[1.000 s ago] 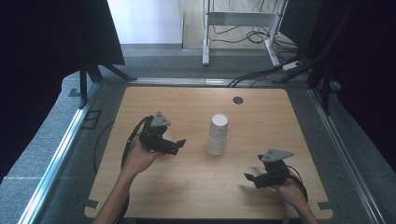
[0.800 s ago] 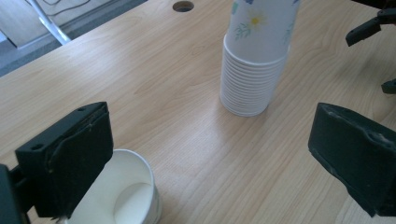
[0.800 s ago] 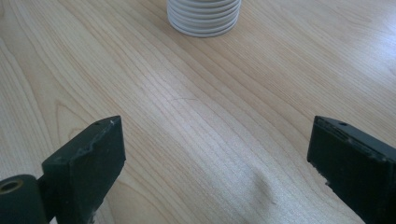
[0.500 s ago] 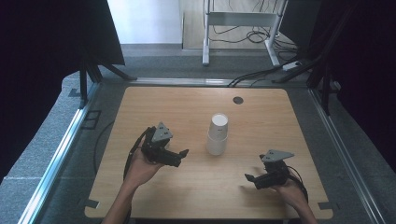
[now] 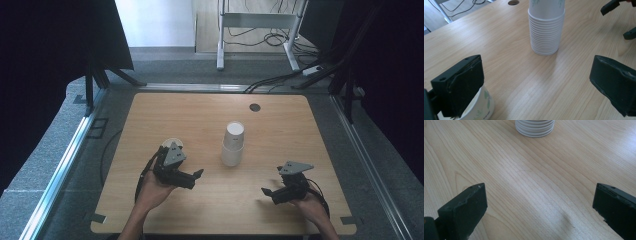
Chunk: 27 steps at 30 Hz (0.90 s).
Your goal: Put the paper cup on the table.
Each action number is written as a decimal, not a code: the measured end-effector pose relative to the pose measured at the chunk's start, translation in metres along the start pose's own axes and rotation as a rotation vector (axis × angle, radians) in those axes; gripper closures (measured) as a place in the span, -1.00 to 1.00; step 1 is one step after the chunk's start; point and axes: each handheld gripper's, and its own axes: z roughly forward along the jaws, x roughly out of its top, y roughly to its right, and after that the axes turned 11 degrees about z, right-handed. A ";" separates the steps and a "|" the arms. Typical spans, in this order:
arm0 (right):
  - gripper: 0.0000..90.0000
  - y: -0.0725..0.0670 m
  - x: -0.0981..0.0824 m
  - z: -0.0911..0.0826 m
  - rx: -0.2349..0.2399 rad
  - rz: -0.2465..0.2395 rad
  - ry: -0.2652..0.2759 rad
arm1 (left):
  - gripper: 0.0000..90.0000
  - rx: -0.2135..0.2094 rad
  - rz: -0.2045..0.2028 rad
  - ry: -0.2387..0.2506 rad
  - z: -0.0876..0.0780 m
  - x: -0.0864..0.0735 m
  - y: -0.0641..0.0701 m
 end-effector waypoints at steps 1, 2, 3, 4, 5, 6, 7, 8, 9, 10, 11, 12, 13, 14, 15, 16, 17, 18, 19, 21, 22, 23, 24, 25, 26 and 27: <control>-1.00 0.000 0.000 0.000 0.001 0.000 -0.003 | -1.00 -0.002 0.000 0.002 0.001 -0.001 0.002; -1.00 0.000 0.000 0.000 -0.001 -0.001 -0.005 | -1.00 -0.004 0.006 0.002 0.002 -0.003 0.004; -1.00 -0.001 0.000 0.000 -0.002 0.000 -0.005 | -1.00 -0.009 0.010 0.004 0.003 -0.004 0.006; -1.00 -0.001 -0.001 0.000 -0.003 0.000 -0.007 | -1.00 -0.011 0.012 0.003 0.005 -0.006 0.007; -1.00 -0.001 -0.001 0.000 -0.003 0.000 -0.008 | -1.00 -0.012 0.015 0.003 0.006 -0.007 0.009; -1.00 -0.001 -0.001 0.001 -0.003 0.000 -0.008 | -1.00 -0.012 0.019 0.001 0.007 -0.008 0.011; -1.00 -0.001 -0.001 0.001 -0.003 -0.001 -0.009 | -1.00 -0.015 0.020 0.002 0.009 -0.010 0.013; -1.00 -0.001 -0.001 0.001 -0.003 -0.004 -0.012 | -1.00 -0.018 0.020 0.003 0.010 -0.011 0.014; -1.00 -0.001 -0.001 0.001 -0.003 -0.005 -0.013 | -1.00 -0.020 0.022 0.003 0.011 -0.013 0.016; -1.00 -0.001 -0.002 0.001 -0.006 -0.005 -0.015 | -1.00 -0.023 0.019 0.006 0.013 -0.015 0.018; -1.00 -0.001 -0.002 0.001 -0.005 -0.007 -0.018 | -1.00 -0.027 0.017 0.007 0.014 -0.016 0.019; -1.00 -0.001 -0.002 0.001 -0.005 -0.006 -0.019 | -1.00 -0.030 0.014 0.013 0.015 -0.019 0.020; -1.00 -0.001 -0.002 0.002 -0.003 -0.008 -0.023 | -1.00 -0.035 0.011 0.017 0.017 -0.021 0.022; -1.00 -0.001 -0.002 0.002 -0.004 -0.007 -0.023 | -1.00 -0.042 0.007 0.013 0.018 -0.023 0.023; -1.00 -0.001 -0.003 0.002 -0.004 -0.008 -0.027 | -1.00 -0.044 0.003 0.008 0.020 -0.026 0.024; -1.00 -0.002 -0.003 0.002 -0.007 -0.009 -0.031 | -1.00 -0.047 -0.001 0.003 0.022 -0.028 0.025; -1.00 -0.002 -0.003 0.003 -0.002 -0.006 -0.034 | -1.00 -0.052 -0.004 -0.003 0.024 -0.030 0.025; -1.00 -0.002 -0.003 0.003 -0.002 -0.005 -0.034 | -1.00 -0.056 -0.009 -0.018 0.026 -0.033 0.026; -1.00 -0.002 -0.004 0.004 -0.002 -0.008 -0.041 | -1.00 -0.058 -0.011 -0.025 0.028 -0.035 0.026; -1.00 -0.002 -0.004 0.005 -0.001 -0.009 -0.050 | -1.00 -0.073 -0.026 -0.045 0.032 -0.039 0.028; -1.00 -0.002 -0.005 0.006 -0.001 -0.011 -0.056 | -1.00 -0.075 -0.030 -0.051 0.034 -0.041 0.028; -1.00 -0.002 -0.005 0.006 -0.002 -0.010 -0.059 | -1.00 -0.081 -0.035 -0.060 0.036 -0.043 0.029; -1.00 -0.002 -0.006 0.007 -0.003 -0.011 -0.064 | -1.00 -0.088 -0.042 -0.071 0.038 -0.045 0.030; -1.00 -0.002 -0.006 0.008 -0.003 -0.013 -0.071 | -1.00 -0.093 -0.045 -0.077 0.040 -0.047 0.031; -1.00 -0.002 -0.007 0.008 -0.003 -0.014 -0.077 | -1.00 -0.096 -0.049 -0.083 0.041 -0.048 0.032; -1.00 -0.002 -0.007 0.009 -0.002 -0.015 -0.082 | -1.00 -0.102 -0.048 -0.094 0.043 -0.050 0.033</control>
